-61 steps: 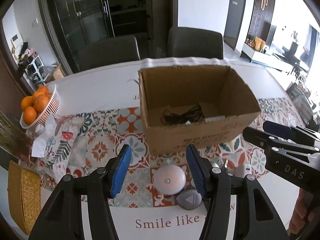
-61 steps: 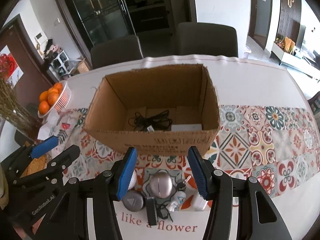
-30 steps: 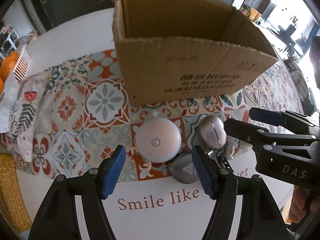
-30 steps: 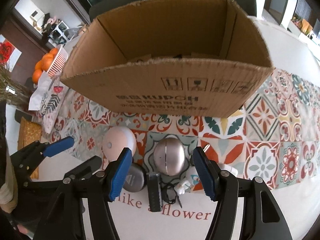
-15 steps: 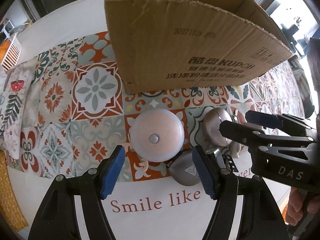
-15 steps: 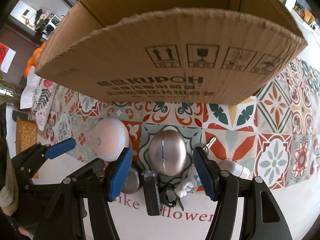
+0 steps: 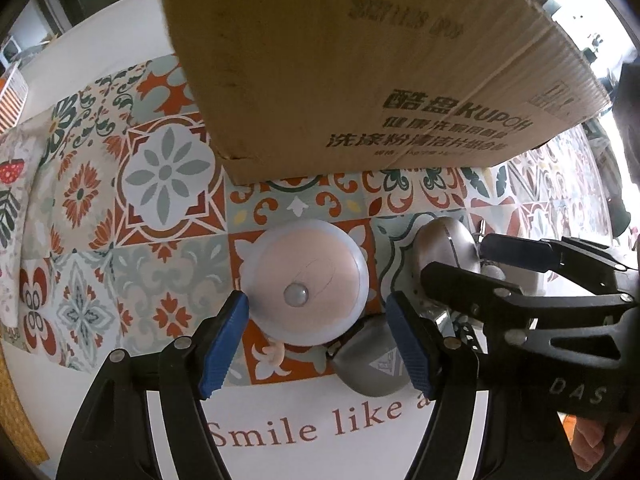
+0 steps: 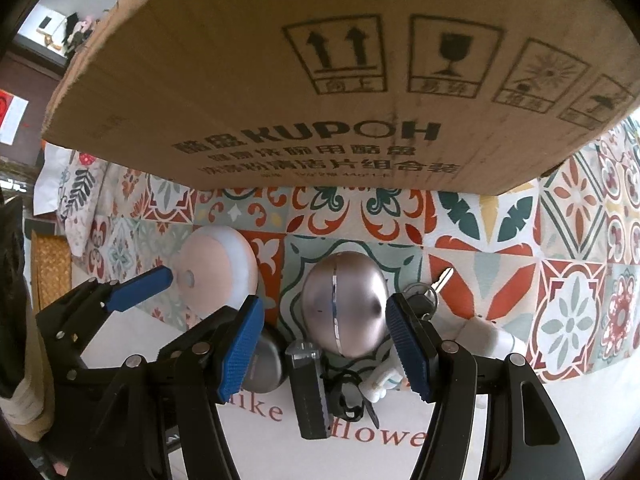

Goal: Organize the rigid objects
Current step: 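Grasp the pink round night light with the left tool while the right tool grasps the silver egg, then lift the pink night light and silver egg and carry them over the box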

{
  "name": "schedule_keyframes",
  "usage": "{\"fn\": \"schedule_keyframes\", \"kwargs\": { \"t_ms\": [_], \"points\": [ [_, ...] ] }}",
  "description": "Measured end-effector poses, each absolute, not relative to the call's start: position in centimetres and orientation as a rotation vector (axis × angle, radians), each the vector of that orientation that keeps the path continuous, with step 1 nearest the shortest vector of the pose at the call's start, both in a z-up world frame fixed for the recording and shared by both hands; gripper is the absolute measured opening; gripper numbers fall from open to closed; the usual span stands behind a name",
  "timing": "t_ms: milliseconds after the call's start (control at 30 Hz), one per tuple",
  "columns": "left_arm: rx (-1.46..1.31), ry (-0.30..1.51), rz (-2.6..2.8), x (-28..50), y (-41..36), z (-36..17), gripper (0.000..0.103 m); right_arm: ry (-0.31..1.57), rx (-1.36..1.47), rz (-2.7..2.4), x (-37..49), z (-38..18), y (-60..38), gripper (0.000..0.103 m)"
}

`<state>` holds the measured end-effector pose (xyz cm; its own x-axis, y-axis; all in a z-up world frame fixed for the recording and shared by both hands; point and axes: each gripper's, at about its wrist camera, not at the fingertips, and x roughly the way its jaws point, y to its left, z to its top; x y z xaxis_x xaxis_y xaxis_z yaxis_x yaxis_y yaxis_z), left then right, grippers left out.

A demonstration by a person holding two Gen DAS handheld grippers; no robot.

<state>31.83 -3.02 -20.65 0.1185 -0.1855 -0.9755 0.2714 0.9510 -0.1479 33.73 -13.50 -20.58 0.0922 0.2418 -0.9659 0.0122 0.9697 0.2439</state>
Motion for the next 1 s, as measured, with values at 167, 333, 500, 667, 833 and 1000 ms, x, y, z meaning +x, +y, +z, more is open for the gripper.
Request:
{"fn": "schedule_keyframes", "kwargs": {
  "t_ms": [167,333,500,667,833,1000],
  "points": [
    [0.137,1.400,-0.332,32.3,-3.6,-21.6,0.077,1.484,0.167,0.163,34.0,-21.3,-12.3,0.064],
    [0.191,1.380,-0.327,32.7,-4.3,-22.4,0.079,1.488,0.116,0.160,34.4,-21.9,-10.8,0.064],
    [0.199,1.398,-0.328,33.2,-4.8,-24.7,0.079,1.495,0.070,0.144,34.9,-22.8,-9.6,0.064],
    [0.253,1.353,-0.323,32.7,-5.7,-25.4,0.083,1.527,0.085,0.148,35.0,-24.5,-9.2,0.064],
    [0.251,1.319,-0.329,31.9,-5.8,-25.3,0.075,1.514,0.108,0.149,34.5,-25.3,-10.0,0.059],
    [0.231,1.318,-0.314,31.4,-4.9,-24.9,0.074,1.504,0.120,0.143,34.3,-25.4,-10.3,0.055]
  ]
}}
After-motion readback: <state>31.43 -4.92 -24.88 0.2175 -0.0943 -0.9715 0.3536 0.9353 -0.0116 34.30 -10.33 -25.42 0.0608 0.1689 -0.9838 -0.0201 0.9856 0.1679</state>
